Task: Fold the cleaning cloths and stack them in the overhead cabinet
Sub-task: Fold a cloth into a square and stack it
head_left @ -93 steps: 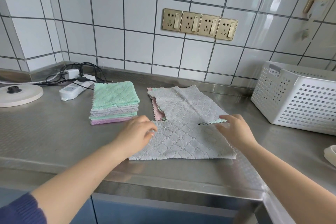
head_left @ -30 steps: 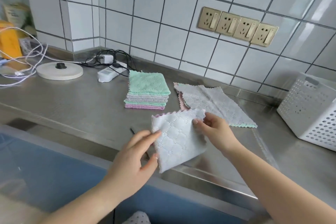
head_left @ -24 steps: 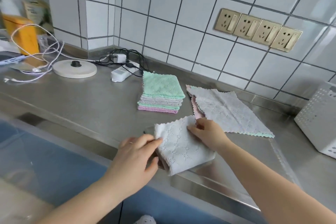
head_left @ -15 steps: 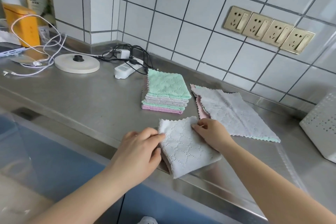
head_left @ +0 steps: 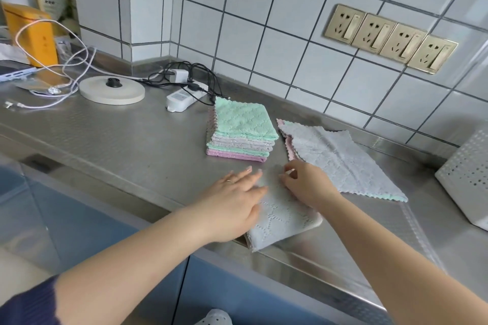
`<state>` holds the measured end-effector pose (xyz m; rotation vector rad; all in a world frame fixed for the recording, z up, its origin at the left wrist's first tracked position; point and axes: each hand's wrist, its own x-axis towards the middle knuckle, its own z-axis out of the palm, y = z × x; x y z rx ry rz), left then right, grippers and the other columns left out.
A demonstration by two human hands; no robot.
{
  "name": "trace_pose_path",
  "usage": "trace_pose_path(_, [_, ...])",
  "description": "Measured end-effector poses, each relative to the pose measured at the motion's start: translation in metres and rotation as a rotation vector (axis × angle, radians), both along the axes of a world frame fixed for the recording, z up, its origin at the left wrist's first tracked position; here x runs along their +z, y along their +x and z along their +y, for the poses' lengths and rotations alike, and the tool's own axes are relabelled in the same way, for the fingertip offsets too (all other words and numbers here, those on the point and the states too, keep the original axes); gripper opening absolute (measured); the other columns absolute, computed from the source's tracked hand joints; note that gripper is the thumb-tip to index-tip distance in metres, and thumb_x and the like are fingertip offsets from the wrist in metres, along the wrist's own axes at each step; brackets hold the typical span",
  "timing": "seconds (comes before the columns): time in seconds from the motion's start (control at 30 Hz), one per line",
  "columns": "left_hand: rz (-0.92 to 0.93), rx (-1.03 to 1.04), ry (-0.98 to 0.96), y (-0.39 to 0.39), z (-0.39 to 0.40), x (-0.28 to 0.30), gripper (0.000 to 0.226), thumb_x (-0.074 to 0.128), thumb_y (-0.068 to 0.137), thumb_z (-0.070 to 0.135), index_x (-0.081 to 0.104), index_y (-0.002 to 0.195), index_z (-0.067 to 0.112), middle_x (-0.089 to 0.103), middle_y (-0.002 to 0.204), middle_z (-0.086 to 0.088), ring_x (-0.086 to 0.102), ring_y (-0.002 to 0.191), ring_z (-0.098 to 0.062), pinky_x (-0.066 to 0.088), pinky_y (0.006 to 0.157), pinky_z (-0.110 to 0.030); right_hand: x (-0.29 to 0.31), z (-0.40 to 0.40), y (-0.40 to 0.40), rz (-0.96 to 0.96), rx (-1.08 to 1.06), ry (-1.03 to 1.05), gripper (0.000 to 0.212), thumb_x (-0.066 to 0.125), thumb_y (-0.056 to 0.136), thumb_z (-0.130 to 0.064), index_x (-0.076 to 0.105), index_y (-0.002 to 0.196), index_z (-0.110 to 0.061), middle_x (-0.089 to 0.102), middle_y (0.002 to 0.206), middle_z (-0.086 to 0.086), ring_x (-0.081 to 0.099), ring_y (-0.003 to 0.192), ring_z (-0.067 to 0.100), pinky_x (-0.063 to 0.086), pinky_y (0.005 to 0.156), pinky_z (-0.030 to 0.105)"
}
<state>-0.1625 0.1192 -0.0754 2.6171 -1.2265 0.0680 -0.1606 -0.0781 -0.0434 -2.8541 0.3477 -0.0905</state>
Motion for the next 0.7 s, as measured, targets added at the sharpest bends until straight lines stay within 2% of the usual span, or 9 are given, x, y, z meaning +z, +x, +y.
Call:
trace_pose_path(0.07, [0.066, 0.041, 0.132, 0.007, 0.0, -0.003, 0.053, 0.022, 0.098, 0.038, 0.014, 0.149, 0.026, -0.001, 0.159, -0.003, -0.005, 0.146, -0.019, -0.002, 0.119, -0.041, 0.006, 0.009, -0.009, -0.126, 0.109, -0.163, 0.03, 0.048, 0.094, -0.033, 0.058, 0.12, -0.024, 0.058, 0.119, 0.0, 0.058, 0.106, 0.023, 0.049, 0.083, 0.033])
trace_pose_path(0.13, [0.074, 0.064, 0.154, 0.009, 0.001, -0.007, 0.056, 0.022, 0.097, 0.042, 0.009, 0.149, 0.028, -0.002, 0.159, -0.002, -0.005, 0.146, -0.019, -0.002, 0.118, -0.044, 0.004, 0.024, -0.022, -0.2, 0.239, -0.186, 0.039, 0.04, 0.095, -0.037, 0.054, 0.129, -0.024, 0.051, 0.132, 0.001, 0.052, 0.117, 0.022, 0.044, 0.097, 0.036])
trace_pose_path(0.23, [0.055, 0.101, 0.163, 0.007, -0.001, -0.01, 0.06, 0.021, 0.096, 0.044, 0.007, 0.15, 0.022, -0.002, 0.159, 0.0, -0.004, 0.146, -0.016, -0.003, 0.118, -0.045, -0.019, 0.046, -0.043, -0.05, 0.346, -0.168, 0.077, 0.008, 0.076, -0.057, 0.035, 0.142, -0.029, 0.036, 0.148, -0.003, 0.034, 0.136, 0.019, 0.026, 0.112, 0.043])
trace_pose_path(0.33, [0.054, 0.114, 0.186, 0.007, -0.001, -0.011, 0.061, 0.021, 0.095, 0.046, 0.007, 0.149, 0.022, -0.005, 0.159, 0.002, -0.005, 0.146, -0.014, -0.005, 0.117, -0.047, -0.038, 0.039, -0.053, 0.03, 0.292, -0.141, 0.085, -0.006, 0.07, -0.065, 0.015, 0.147, -0.038, 0.015, 0.157, -0.011, 0.01, 0.145, 0.009, 0.011, 0.117, 0.045])
trace_pose_path(0.47, [0.08, 0.103, 0.233, 0.006, 0.002, -0.008, 0.067, 0.02, 0.094, 0.055, -0.001, 0.15, 0.024, -0.01, 0.158, 0.003, -0.009, 0.145, -0.014, -0.006, 0.116, -0.05, -0.039, 0.027, -0.064, 0.112, 0.218, -0.179, 0.086, -0.006, 0.07, -0.08, 0.003, 0.147, -0.043, -0.002, 0.158, -0.014, -0.004, 0.146, 0.008, 0.002, 0.116, 0.05])
trace_pose_path(0.6, [0.13, 0.104, 0.288, 0.007, 0.002, -0.001, 0.084, 0.023, 0.085, 0.073, -0.004, 0.15, 0.026, -0.013, 0.157, 0.005, -0.008, 0.145, -0.014, -0.005, 0.117, -0.05, -0.035, 0.022, -0.075, 0.168, 0.154, -0.192, 0.064, 0.012, 0.089, -0.065, 0.0, 0.148, -0.041, -0.004, 0.158, -0.011, 0.0, 0.146, 0.014, 0.004, 0.116, 0.053])
trace_pose_path(0.7, [0.131, 0.123, 0.31, 0.007, 0.0, 0.009, 0.089, 0.029, 0.08, 0.077, 0.003, 0.149, 0.028, -0.007, 0.158, 0.004, 0.002, 0.146, -0.02, 0.0, 0.117, -0.048, -0.03, 0.017, -0.08, 0.205, 0.108, -0.195, 0.063, 0.018, 0.092, -0.063, 0.006, 0.148, -0.039, 0.006, 0.158, -0.005, 0.007, 0.146, 0.017, 0.006, 0.116, 0.053])
